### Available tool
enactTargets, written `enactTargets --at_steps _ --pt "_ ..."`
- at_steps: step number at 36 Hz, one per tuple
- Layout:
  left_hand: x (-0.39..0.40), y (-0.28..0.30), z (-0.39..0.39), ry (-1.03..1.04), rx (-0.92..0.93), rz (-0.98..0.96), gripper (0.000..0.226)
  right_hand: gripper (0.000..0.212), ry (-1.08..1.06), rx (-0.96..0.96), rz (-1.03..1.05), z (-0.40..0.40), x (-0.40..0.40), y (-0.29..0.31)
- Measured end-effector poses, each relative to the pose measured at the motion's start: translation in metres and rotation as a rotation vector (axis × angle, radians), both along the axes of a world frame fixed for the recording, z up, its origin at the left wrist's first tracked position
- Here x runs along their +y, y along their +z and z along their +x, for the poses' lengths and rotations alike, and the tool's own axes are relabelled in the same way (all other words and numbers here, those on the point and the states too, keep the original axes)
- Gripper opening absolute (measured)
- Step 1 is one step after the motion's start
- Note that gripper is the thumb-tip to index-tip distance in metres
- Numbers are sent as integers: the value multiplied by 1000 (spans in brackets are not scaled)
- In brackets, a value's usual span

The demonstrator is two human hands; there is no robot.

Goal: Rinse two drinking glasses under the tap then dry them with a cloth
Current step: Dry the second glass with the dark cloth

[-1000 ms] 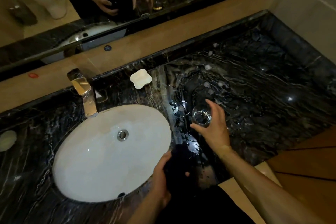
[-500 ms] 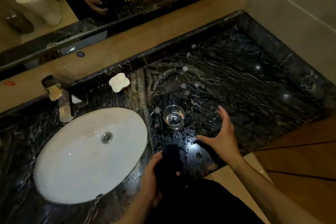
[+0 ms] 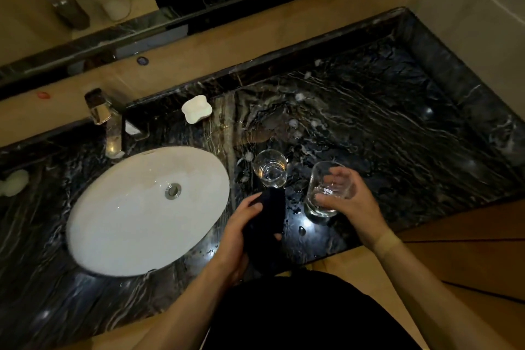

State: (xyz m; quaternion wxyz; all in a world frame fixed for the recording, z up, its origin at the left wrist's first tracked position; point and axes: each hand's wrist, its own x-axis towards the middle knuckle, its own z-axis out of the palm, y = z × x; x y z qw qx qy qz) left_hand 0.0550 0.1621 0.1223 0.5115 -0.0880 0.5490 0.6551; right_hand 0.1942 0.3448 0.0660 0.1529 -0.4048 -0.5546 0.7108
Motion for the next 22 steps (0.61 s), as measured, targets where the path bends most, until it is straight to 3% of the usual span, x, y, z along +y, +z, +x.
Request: enactTargets --at_steps 5,9,14,19,22 --pt "12 38 4 -157 454 21 42 69 144 119 -17 9 -3 29" --pt "21 64 2 -407 907 14 40 86 245 124 138 11 -6 52" --pt "29 77 6 -665 1467 82 35 82 312 56 410 7 -10 74" --pt "31 81 10 -692 1618 17 34 77 302 90 456 4 -10 84" --pt "27 88 2 -871 1550 52 60 79 324 123 392 6 -5 89"
